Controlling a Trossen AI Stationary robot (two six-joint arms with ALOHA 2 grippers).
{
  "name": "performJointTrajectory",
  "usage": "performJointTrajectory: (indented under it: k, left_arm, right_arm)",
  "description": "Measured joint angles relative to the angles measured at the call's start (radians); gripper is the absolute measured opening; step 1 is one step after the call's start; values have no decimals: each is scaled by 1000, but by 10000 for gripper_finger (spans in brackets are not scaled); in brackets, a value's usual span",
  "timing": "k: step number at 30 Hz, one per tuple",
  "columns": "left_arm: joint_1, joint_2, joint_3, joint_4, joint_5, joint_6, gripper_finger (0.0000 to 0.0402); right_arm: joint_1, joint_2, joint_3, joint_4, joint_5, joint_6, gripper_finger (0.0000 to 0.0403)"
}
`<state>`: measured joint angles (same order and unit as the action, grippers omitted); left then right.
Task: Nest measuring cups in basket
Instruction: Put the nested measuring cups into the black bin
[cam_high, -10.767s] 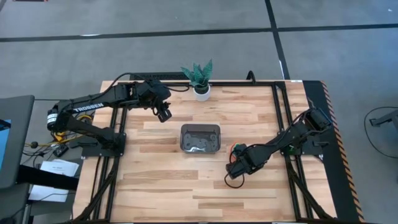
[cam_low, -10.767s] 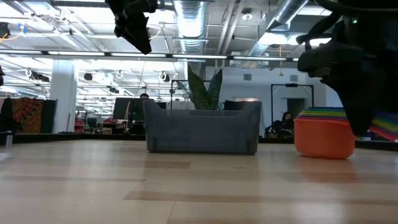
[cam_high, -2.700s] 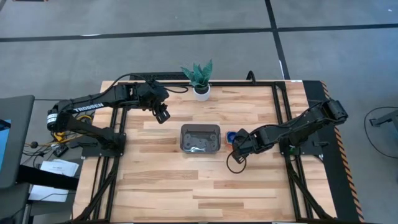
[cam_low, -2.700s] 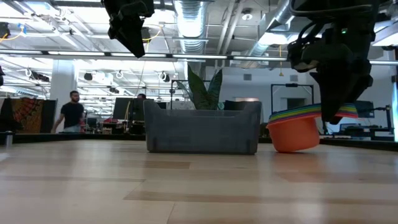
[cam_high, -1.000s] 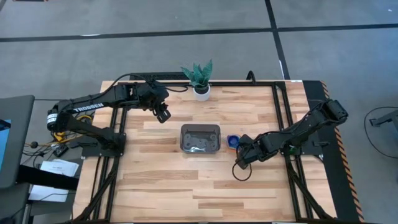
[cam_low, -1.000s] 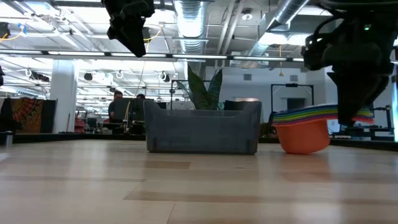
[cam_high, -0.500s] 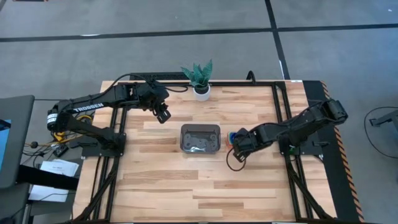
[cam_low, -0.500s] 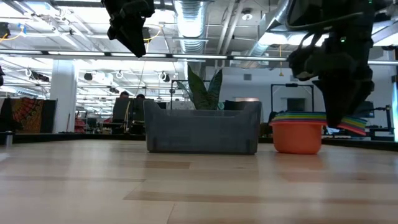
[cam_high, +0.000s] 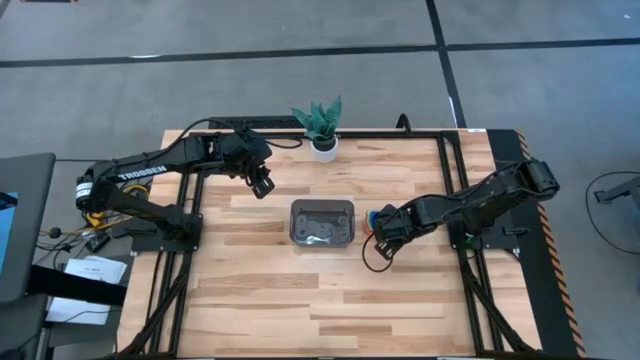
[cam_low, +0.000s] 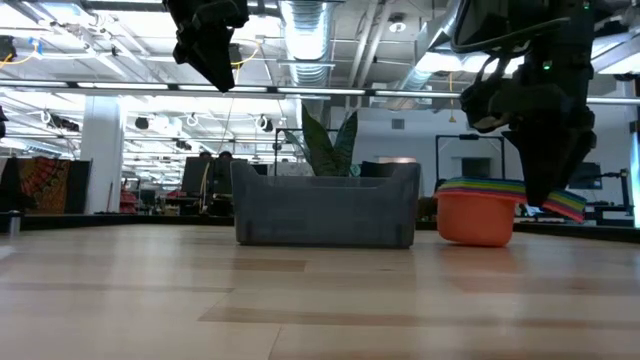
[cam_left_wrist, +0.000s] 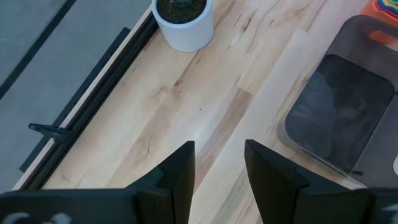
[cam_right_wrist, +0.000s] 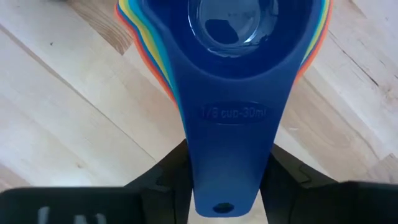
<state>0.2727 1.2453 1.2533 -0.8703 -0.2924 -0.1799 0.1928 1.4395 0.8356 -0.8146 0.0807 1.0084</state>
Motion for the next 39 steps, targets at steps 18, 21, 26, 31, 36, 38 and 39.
performJointTrajectory:
  k: [18,21,26,31,36,38,39]
  left_arm:
    - [0,0,0,-15,5,0,130]
    - [0,0,0,-15,20,1,130]
    - [0,0,0,-15,23,1,130]
    - [0,0,0,-15,23,7,130]
    - [0,0,0,-14,23,7,130]
    - [0,0,0,-14,23,6,130]
    - [0,0,0,-14,22,3,130]
  right_arm:
    - [2,0,0,-1,4,4,166]
    - [2,0,0,-1,4,4,170]
    - [2,0,0,-1,5,3,160]
    - [3,0,2,-1,8,3,162]
    - [13,0,29,-3,46,-12,168]
    - [17,0,43,-4,56,-21,164]
    - [17,0,47,-4,58,-23,161]
